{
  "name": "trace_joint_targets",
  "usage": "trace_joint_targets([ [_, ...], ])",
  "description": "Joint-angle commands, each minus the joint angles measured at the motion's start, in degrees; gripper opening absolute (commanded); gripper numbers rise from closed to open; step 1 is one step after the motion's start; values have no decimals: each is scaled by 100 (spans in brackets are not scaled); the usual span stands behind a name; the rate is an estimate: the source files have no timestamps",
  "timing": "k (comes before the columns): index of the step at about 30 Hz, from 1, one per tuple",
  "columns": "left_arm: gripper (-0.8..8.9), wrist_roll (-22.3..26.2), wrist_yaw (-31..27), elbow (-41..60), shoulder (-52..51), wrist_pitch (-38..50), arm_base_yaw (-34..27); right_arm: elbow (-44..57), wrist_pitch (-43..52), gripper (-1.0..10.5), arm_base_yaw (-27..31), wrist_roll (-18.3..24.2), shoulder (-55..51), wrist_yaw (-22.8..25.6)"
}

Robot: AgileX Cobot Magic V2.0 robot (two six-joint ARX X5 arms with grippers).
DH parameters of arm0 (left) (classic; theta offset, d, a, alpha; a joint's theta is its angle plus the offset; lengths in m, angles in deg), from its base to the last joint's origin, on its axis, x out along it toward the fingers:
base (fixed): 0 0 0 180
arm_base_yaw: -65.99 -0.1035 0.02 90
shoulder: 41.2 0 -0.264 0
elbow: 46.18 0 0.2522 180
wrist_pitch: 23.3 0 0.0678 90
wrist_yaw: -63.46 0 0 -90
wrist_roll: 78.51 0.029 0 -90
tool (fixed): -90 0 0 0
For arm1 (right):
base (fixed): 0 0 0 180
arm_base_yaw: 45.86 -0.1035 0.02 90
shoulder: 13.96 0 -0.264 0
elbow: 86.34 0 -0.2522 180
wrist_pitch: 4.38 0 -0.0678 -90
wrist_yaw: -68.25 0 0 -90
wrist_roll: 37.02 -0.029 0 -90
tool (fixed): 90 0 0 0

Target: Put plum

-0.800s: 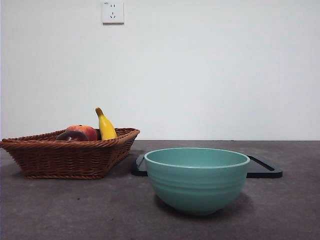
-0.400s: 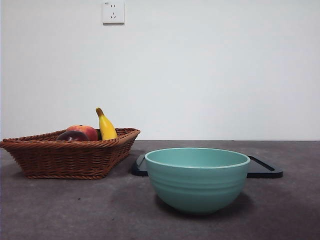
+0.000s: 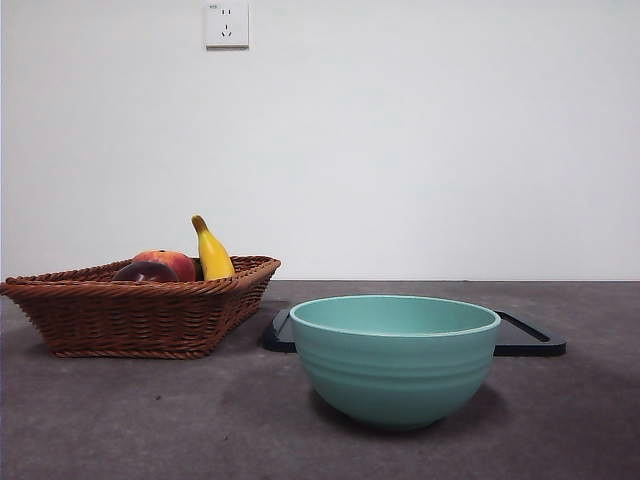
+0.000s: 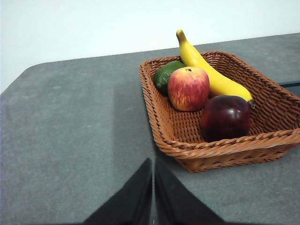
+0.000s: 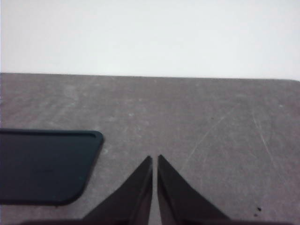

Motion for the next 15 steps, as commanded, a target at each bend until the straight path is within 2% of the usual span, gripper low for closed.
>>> trace_joint_targets([
  [1, 8, -42, -2, 118, -11, -50, -9, 109, 68, 9, 13, 44, -70, 26],
  [15, 8, -39, -2, 118, -11, -52, -9, 271, -527, 9, 11, 39, -157, 39],
])
